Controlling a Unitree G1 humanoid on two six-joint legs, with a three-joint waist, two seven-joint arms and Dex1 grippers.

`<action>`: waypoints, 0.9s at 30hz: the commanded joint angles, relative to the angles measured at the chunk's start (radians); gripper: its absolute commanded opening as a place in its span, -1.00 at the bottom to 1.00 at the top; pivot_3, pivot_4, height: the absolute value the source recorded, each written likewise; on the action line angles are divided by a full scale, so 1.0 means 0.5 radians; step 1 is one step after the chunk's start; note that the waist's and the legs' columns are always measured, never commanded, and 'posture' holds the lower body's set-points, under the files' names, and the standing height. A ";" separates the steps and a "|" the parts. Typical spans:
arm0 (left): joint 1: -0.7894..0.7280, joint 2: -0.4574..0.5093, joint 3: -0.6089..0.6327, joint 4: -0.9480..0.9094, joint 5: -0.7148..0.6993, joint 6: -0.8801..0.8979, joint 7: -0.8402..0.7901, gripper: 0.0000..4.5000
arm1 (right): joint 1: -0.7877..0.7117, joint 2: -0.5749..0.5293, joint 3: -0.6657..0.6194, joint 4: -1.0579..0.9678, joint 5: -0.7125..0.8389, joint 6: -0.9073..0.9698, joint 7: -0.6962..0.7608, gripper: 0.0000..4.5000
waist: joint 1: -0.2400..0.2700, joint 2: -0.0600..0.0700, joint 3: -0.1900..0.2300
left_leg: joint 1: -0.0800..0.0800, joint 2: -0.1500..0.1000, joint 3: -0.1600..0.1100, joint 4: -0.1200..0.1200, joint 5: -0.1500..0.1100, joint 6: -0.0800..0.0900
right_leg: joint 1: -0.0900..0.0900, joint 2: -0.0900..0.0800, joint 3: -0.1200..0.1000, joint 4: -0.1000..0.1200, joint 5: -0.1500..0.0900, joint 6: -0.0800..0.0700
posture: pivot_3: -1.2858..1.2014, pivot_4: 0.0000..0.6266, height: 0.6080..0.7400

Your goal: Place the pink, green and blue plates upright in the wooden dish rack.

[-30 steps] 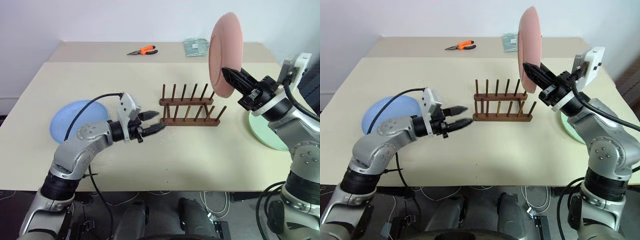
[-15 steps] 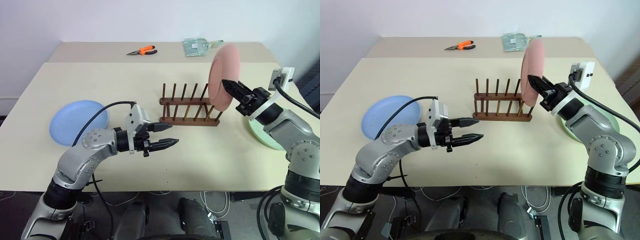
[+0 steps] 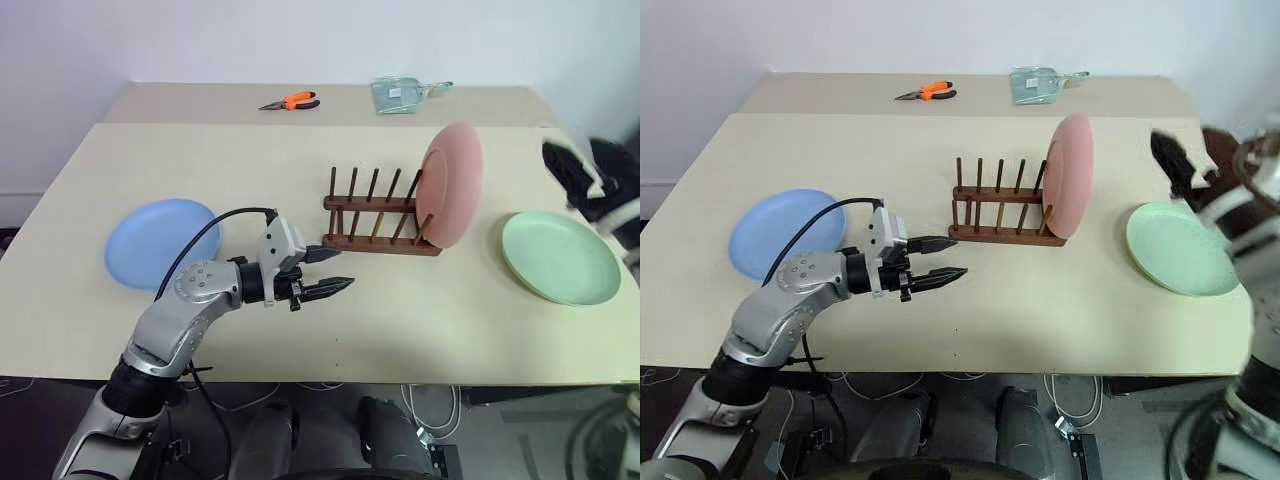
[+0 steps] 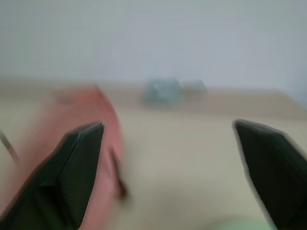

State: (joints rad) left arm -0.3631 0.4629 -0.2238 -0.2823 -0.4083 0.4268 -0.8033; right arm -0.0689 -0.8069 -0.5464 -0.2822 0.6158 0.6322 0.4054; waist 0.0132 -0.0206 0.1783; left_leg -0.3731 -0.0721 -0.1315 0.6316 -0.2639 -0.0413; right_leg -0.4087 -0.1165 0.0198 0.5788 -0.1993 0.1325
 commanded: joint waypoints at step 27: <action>-0.081 -0.087 0.192 0.173 0.288 -0.230 0.223 0.19 | -0.685 0.128 0.202 -0.114 -0.407 -0.351 -0.107 -0.98 | -0.063 0.027 0.007 | 0.002 0.000 0.004 0.003 0.000 0.000 | -0.001 0.000 0.005 0.002 -0.002 0.007 | 0.03 -0.52 1.00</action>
State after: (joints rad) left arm -0.4004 0.4103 -0.1684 -0.1989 -0.2787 0.3482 -0.7077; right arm -0.3249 -0.7231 -0.3370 -0.2091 0.2954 0.4374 0.3767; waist -0.0185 -0.0069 0.1816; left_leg -0.3721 -0.0719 -0.1289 0.6329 -0.2637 -0.0412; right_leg -0.4095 -0.1166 0.0231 0.5801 -0.1992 0.1362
